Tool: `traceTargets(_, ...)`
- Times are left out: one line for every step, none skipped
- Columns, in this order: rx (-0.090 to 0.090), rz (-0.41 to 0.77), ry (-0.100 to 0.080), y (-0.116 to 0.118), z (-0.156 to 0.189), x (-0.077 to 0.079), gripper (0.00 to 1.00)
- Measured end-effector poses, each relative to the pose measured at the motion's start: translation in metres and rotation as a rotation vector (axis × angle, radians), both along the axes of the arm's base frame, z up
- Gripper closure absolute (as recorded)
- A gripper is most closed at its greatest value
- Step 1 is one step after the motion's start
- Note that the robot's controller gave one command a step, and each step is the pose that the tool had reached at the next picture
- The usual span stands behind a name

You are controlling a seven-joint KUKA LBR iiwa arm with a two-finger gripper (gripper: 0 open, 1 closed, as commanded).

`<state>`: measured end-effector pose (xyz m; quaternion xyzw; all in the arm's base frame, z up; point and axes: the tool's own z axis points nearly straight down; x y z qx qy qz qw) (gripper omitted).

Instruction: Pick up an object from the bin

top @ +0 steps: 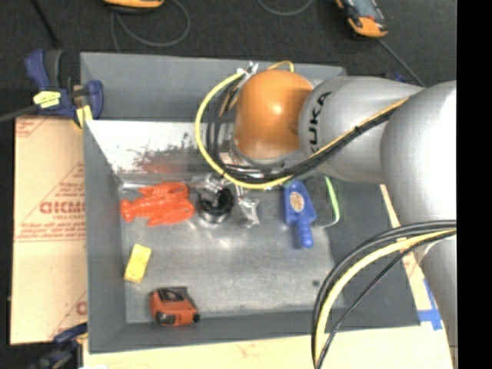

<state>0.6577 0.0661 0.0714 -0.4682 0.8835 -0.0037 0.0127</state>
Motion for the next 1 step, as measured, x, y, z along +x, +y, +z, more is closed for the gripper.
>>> traceTargets(-0.005,0.181,0.007,-0.0038,0.0056,0.0007,1.00)
